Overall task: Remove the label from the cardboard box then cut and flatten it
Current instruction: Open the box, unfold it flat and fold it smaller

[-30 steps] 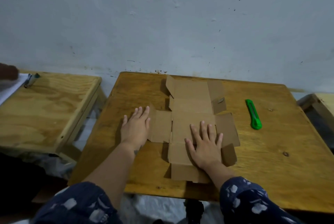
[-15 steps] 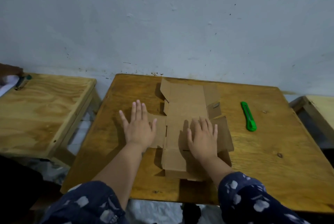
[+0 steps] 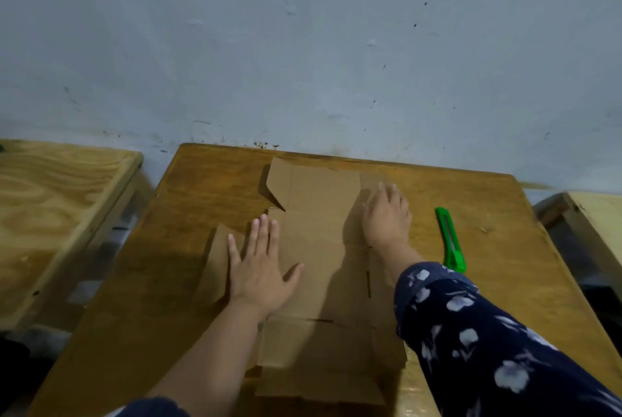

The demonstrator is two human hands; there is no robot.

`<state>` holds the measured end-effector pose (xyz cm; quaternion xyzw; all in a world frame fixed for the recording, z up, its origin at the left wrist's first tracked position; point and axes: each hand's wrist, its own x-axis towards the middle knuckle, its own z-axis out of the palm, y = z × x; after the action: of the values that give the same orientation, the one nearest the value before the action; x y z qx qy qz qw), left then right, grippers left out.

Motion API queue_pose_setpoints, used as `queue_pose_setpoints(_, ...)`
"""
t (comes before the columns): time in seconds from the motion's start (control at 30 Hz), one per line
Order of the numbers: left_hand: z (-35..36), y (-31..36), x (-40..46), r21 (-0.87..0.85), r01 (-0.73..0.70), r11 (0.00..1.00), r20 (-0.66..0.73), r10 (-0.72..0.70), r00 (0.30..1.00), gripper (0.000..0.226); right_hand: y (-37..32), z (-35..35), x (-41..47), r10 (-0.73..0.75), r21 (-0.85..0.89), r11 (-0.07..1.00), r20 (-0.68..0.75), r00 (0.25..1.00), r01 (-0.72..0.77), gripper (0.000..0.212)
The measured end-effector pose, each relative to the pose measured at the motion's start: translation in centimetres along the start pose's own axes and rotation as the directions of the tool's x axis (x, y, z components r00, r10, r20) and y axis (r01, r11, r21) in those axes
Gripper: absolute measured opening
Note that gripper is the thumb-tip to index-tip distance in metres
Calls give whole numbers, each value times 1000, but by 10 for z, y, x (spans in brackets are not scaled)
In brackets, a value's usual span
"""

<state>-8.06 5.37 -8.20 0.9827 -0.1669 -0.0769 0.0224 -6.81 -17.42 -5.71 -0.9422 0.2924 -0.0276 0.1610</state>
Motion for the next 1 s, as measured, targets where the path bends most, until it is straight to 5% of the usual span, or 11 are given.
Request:
queue_pose_setpoints(0.2, 12, -9, -3, 0, 20, 1000, -13, -20, 1000, 94, 13, 5, 37, 128, 200, 970, 48, 991, -135, 49)
queue_pose_setpoints(0.37, 15, -9, 3, -22, 17, 1000, -45, -18, 999, 96, 13, -5, 61, 268, 591, 757, 109, 957, -279, 41)
queue_pose_setpoints(0.6, 13, -2, 18, -32, 48, 998, -24, -49, 998, 97, 10, -35, 65, 296, 807, 526, 124, 947, -270, 39)
queue_pose_setpoints(1.0, 7, 7, 13, 31, 40, 999, 9, -40, 999, 89, 37, -50, 2, 229, 822, 549, 26, 973, -151, 39)
